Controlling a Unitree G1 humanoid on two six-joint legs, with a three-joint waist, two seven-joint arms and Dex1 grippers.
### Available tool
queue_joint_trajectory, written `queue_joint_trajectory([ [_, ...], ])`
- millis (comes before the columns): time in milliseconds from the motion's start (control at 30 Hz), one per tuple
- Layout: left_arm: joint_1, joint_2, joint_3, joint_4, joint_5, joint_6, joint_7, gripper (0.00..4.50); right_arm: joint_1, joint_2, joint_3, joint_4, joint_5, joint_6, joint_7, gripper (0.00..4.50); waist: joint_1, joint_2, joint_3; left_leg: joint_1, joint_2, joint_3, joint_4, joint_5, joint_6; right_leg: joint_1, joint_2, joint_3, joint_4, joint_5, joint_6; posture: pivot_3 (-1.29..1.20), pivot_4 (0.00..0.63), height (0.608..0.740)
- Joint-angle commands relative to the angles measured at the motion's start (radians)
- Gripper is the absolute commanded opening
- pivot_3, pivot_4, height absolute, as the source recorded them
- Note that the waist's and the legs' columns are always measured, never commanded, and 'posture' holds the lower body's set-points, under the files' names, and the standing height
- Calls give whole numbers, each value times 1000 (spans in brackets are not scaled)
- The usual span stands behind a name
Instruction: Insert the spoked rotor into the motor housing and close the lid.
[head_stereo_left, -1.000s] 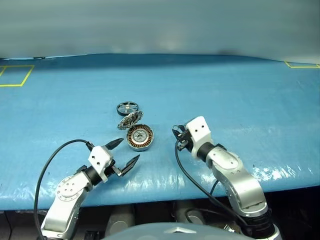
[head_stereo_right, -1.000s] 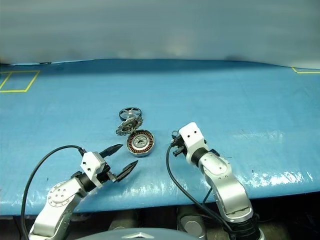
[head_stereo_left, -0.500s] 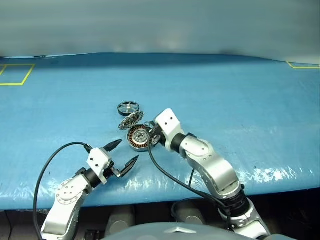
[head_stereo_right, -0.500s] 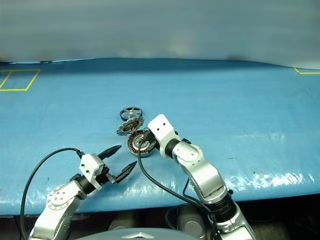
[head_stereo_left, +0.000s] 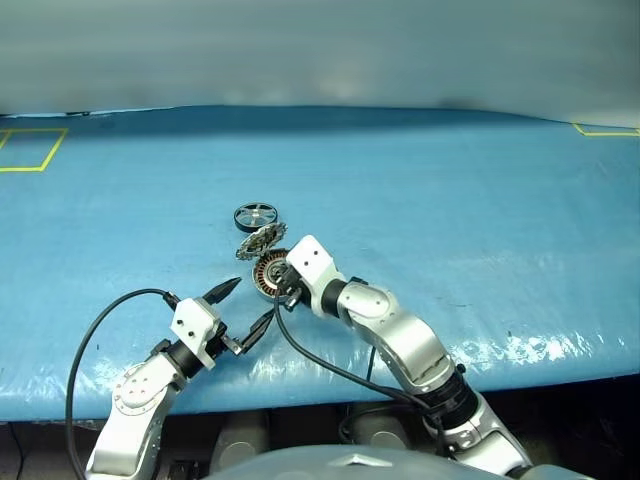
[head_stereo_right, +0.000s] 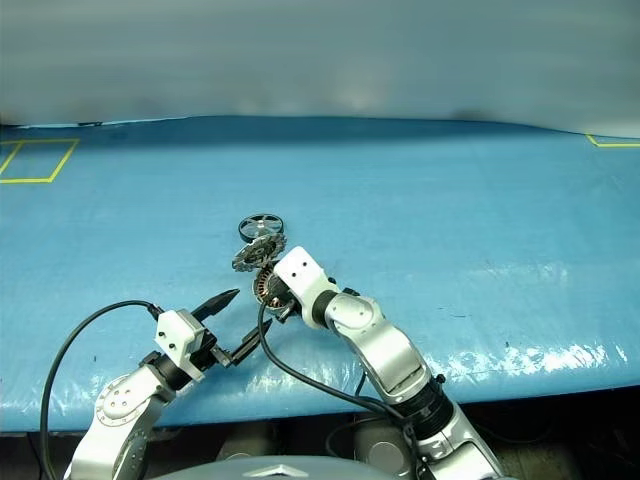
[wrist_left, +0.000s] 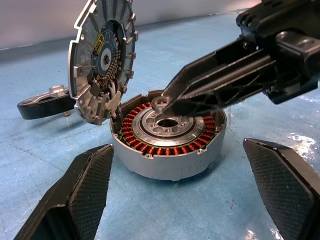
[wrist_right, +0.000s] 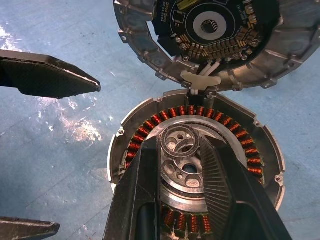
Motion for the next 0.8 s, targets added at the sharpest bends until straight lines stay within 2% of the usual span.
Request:
queue_joint_trajectory([
  [33,4,-6,4,-8,-5,-19,6,4500,-11,9,-1,0,-1,-31,6,759,0,0,0,0,0,0,0,0,0,0,0,0,0,0,0,0,150,740],
  [800,-1,-7,-1,-9,1,-12,0,4500,-1,9,-18,37,-7,-38,6,759,0,0,0,0,0,0,0,0,0,0,0,0,0,0,0,0,150,740],
])
